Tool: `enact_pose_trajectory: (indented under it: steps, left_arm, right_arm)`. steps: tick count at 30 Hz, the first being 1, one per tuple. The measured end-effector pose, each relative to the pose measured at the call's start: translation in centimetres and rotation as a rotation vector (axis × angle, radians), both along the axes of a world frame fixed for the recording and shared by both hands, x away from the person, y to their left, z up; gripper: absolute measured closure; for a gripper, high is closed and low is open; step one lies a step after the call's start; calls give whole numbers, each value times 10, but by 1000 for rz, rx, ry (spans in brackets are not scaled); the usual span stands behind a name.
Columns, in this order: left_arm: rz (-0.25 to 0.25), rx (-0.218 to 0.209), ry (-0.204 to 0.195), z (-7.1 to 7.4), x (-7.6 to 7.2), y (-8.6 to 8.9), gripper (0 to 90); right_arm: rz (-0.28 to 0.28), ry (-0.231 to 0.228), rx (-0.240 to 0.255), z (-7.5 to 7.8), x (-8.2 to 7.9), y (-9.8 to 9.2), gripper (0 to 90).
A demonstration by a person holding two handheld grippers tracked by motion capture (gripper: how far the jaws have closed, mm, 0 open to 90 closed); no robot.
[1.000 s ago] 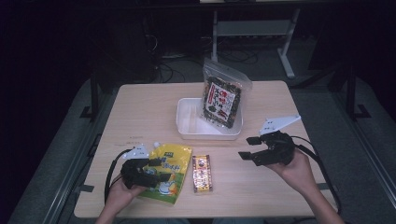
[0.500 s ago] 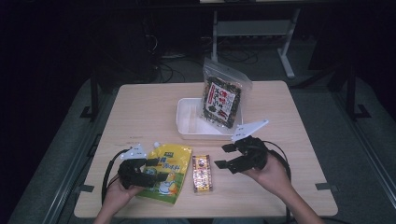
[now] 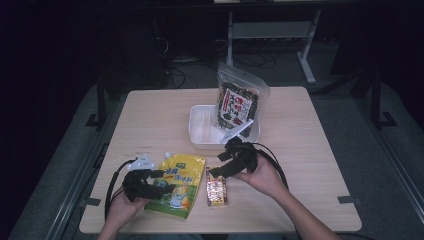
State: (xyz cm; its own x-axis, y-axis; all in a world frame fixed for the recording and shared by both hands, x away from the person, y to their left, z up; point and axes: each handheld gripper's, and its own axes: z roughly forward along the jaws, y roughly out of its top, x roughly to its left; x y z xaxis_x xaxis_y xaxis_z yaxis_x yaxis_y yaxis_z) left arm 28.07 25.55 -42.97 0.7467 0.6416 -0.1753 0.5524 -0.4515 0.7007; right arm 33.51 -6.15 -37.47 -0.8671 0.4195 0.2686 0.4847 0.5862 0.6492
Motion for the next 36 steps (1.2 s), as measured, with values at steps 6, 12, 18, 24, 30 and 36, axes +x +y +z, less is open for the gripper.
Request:
enact_pose_trajectory:
  steps: [6,12,18,24,30,36]
  left_arm:
    - [12,14,16,-3,2,2,309]
    - [18,30,30,-4,3,3,358]
    - [22,34,47,-6,4,4,421]
    - [22,40,58,-7,5,5,475]
    - [16,53,69,-9,6,4,490]
    - [14,56,73,-10,6,3,493]
  right_arm:
    - [-2,37,-11,-6,20,16,309]
    - [4,54,-53,-12,37,34,329]
    - [7,82,-106,-18,51,49,384]
    - [6,106,-168,-30,63,59,391]
    - [0,126,-210,-41,69,62,386]
    - [-11,150,-218,-49,76,61,379]
